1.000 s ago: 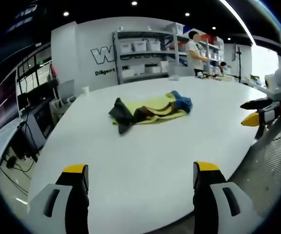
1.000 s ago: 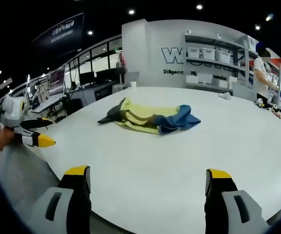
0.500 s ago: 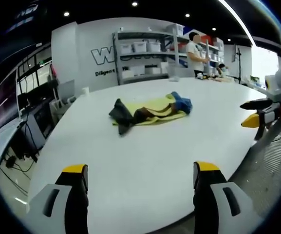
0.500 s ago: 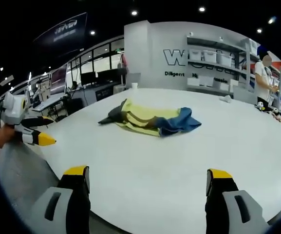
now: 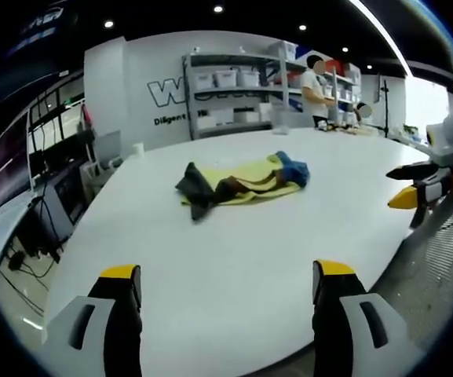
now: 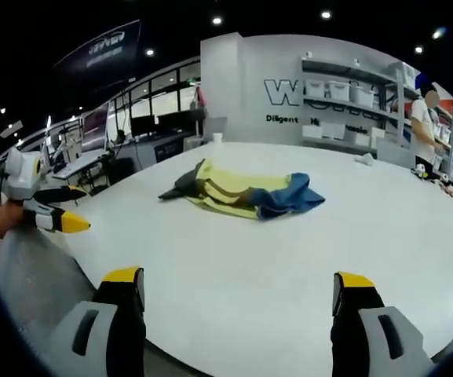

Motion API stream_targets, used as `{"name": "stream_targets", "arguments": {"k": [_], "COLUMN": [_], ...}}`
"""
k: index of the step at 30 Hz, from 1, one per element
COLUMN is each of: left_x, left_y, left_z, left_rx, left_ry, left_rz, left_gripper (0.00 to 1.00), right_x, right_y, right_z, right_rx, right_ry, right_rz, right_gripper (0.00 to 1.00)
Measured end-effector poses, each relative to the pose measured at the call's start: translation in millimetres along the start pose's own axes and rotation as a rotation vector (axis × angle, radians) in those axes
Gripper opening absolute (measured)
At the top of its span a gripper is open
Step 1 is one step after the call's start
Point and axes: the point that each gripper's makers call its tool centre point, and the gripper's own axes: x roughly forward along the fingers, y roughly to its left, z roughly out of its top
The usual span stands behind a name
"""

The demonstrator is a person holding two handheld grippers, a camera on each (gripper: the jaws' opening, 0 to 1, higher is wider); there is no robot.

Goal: Fold the garment on the visible template until the final outline fits inside the template.

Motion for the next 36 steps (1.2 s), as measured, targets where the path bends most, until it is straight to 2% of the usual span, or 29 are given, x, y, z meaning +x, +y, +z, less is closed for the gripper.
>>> {"name": "stream_targets", "arguments": {"k": [21, 36], "left_x": [0, 1], "left_y": [-3.5, -13.0], "left_z": [0.7, 2.4], "left_rx": [0.014, 0.029], "left_ry": [0.004, 0.002], "left_rz": [-0.011, -0.055], "left_gripper": [0.90, 0.89], "right_x": [-1, -1], "right_y": [2, 1], "right_z": [-5.3, -5.5], "right_rx": [0.003, -0.013], "right_ry": [0.027, 0.030], "right_rz": [0.018, 0.015], "right_gripper": [0.97, 0.97]}}
